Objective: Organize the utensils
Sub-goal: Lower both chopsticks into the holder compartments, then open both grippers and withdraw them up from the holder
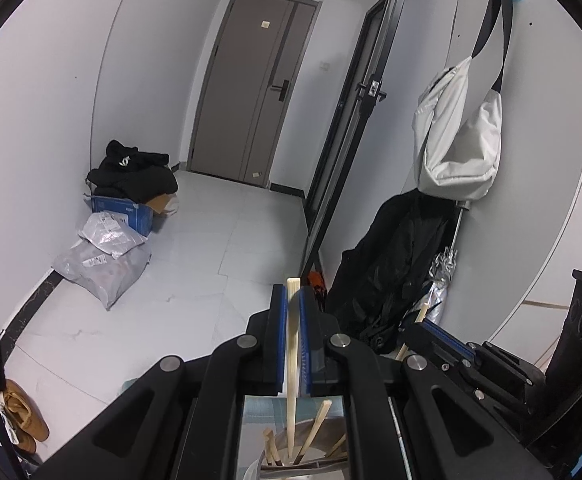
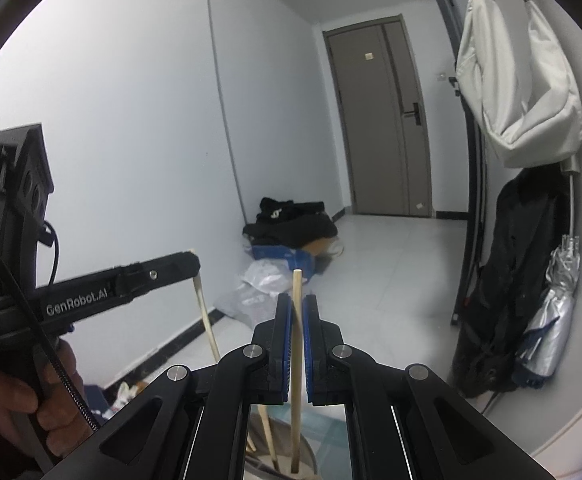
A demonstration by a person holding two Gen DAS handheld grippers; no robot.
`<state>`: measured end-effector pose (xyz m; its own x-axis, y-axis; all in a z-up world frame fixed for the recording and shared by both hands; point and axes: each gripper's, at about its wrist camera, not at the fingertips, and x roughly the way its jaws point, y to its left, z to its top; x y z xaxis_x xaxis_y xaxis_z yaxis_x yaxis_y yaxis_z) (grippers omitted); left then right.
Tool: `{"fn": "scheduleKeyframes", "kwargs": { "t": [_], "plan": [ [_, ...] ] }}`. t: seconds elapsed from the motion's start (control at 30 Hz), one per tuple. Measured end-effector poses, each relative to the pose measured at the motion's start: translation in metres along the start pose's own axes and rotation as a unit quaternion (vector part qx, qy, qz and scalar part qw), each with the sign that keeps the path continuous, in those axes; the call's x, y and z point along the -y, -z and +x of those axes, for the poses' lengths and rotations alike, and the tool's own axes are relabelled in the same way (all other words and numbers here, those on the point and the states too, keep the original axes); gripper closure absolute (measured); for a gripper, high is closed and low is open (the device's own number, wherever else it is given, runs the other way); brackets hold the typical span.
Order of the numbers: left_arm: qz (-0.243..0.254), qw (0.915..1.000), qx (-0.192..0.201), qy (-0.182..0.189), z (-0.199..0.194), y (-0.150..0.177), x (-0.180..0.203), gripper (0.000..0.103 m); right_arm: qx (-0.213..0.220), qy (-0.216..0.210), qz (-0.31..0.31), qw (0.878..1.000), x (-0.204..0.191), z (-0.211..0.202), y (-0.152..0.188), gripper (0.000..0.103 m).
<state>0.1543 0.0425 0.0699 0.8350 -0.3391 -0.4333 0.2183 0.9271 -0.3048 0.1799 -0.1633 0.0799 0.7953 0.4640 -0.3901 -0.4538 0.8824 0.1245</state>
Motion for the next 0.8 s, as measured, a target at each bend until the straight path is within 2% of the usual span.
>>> {"fn": "scheduleKeyframes", "kwargs": {
  "t": [0.3,0.5,0.8],
  "plan": [
    [0.051,0.9985,-0.016,0.014,0.001,0.018,0.014,0.1,-0.02,-0.011,0.029,0.999,0.008,0.005,0.022,0.098],
    [0.067,0.9961,-0.053,0.023,0.008,0.027,0.015,0.1,-0.039,-0.021,0.035,0.998,0.006,0.008,0.033,0.098],
    [0.036,0.9942,-0.101,0.009,0.015,0.032,0.003,0.1,-0.073,-0.017,0.02,0.997,-0.003,0.011,0.046,0.096]
  ]
}}
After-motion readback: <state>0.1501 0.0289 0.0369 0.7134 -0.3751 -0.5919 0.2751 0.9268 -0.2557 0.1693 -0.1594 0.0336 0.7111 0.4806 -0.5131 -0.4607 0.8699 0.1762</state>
